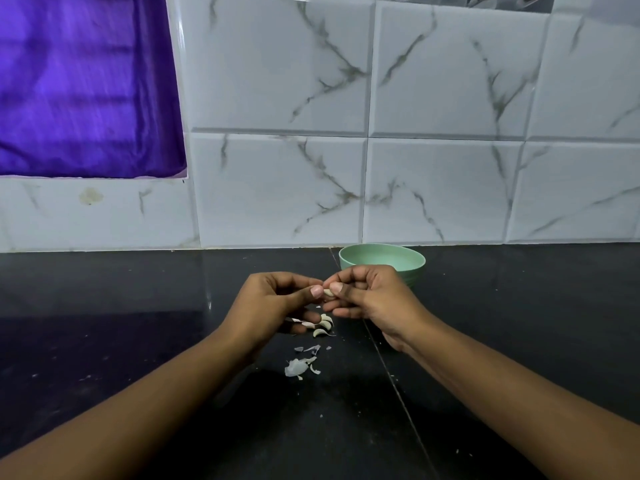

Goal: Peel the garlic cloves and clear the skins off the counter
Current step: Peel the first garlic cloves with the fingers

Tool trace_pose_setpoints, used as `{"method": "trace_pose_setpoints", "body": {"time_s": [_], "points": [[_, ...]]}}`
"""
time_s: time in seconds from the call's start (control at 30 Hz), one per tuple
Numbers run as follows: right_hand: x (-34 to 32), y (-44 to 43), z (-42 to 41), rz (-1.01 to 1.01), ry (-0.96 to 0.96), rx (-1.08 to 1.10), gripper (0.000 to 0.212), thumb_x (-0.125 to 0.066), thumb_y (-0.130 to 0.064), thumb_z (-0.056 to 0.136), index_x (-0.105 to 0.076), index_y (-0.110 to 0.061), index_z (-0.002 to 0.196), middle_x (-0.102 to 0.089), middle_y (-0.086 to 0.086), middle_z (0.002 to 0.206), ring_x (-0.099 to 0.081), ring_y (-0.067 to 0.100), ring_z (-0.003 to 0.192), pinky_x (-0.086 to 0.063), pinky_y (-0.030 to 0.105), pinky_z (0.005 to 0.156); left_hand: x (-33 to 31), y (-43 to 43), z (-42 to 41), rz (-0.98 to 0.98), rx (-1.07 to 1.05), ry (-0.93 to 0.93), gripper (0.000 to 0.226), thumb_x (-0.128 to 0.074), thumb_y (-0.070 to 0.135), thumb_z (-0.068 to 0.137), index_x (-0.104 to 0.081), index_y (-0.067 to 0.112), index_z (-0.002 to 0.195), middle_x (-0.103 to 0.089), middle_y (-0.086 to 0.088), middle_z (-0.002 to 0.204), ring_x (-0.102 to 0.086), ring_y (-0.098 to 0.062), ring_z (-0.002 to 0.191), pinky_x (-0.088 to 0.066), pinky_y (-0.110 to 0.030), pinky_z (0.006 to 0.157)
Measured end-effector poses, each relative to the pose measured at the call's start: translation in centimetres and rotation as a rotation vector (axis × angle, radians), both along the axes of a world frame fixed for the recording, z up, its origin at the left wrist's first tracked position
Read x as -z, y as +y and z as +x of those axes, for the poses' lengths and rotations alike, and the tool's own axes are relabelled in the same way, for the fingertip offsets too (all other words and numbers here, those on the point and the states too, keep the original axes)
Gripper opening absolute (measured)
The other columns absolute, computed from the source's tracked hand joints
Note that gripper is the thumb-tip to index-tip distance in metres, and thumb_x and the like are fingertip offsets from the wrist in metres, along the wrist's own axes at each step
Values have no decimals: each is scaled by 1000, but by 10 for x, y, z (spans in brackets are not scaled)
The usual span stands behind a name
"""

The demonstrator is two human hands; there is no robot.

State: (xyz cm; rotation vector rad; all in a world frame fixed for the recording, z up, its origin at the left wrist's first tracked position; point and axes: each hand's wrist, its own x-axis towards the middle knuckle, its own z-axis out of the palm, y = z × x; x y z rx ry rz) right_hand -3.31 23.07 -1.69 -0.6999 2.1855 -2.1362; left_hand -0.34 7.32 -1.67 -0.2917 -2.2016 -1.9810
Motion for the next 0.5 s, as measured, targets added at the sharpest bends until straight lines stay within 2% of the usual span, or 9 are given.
{"method": "trace_pose_setpoints", "body": {"time_s": [0.2,0.4,0.5], "points": [[-1,-2,0,29,42,6,13,-57,-1,91,-63,-9,82,-69,5,67,-68,10,59,-53,16,55,3,0,-3,42,-8,-31,4,-68,9,83,-71,7,83,-69,0,60,-63,-8,50,-50,-20,48],[-1,-1,-1,92,96,65,15,-59,-3,91,-61,-13,80,-68,1,62,-69,13,60,-51,18,53,3,1,-2,-9,26,-23,8,-68,9,84,-72,5,90,-70,-4,65,-66,-12,54,-49,-19,46],[0,-1,-1,91,85,68,12,-58,-4,91,-61,-11,82,-68,3,64,-69,13,59,-51,18,52,3,0,-4,-11,11,-15,5,-68,8,83,-72,6,87,-70,-5,65,-66,-12,53,-51,-20,48]]}}
